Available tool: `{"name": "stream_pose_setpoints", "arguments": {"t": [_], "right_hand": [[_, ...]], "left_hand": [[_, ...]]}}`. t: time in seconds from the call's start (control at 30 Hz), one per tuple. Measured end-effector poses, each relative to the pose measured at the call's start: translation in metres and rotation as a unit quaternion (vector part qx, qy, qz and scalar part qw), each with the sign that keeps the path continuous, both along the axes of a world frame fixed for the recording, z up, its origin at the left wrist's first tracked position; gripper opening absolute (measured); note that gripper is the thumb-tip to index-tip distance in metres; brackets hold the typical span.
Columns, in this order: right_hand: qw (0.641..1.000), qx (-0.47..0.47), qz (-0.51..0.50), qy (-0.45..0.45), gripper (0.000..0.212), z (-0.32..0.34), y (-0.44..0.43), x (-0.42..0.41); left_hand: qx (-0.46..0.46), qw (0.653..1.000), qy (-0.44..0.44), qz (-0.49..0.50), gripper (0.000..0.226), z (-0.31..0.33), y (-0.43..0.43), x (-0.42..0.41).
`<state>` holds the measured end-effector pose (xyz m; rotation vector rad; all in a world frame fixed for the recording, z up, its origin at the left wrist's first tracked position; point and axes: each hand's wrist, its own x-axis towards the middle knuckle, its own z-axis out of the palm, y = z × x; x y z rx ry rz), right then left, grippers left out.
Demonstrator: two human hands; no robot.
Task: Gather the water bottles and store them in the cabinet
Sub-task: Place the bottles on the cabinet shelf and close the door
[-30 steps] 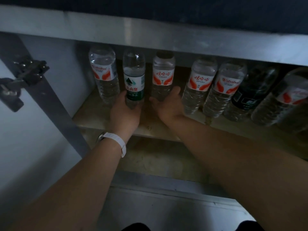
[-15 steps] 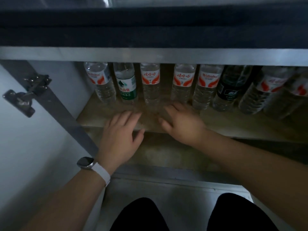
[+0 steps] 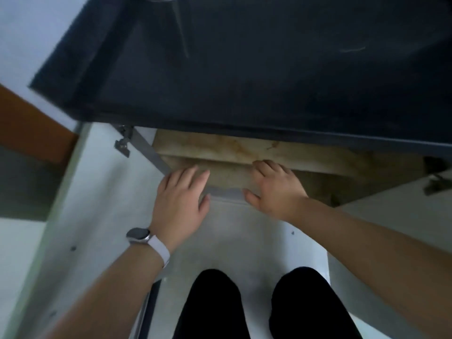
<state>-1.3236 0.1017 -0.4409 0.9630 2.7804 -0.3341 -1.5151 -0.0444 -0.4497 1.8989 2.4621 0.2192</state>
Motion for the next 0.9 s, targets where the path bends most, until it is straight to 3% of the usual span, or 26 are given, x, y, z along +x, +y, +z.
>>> {"name": "stream_pose_setpoints", "arguments": {"t": [0.3,0.5,0.9], "right_hand": [[0.999,-0.017,-0.028,-0.016,0.058,0.12,-0.053,0.037],[0.997,0.004,-0.078,-0.016,0.057,0.174,-0.074,0.061],[0.941,0.018,-0.314,-0.127,0.057,0.152,-0.092,0.201]], "left_hand": [[-0.054,0.998,0.005,-0.017,0.049,0.118,-0.04,0.016],[-0.068,0.997,0.014,-0.038,0.046,0.162,-0.055,0.017],[-0.246,0.961,0.079,0.096,0.054,0.149,-0.128,-0.045]]}}
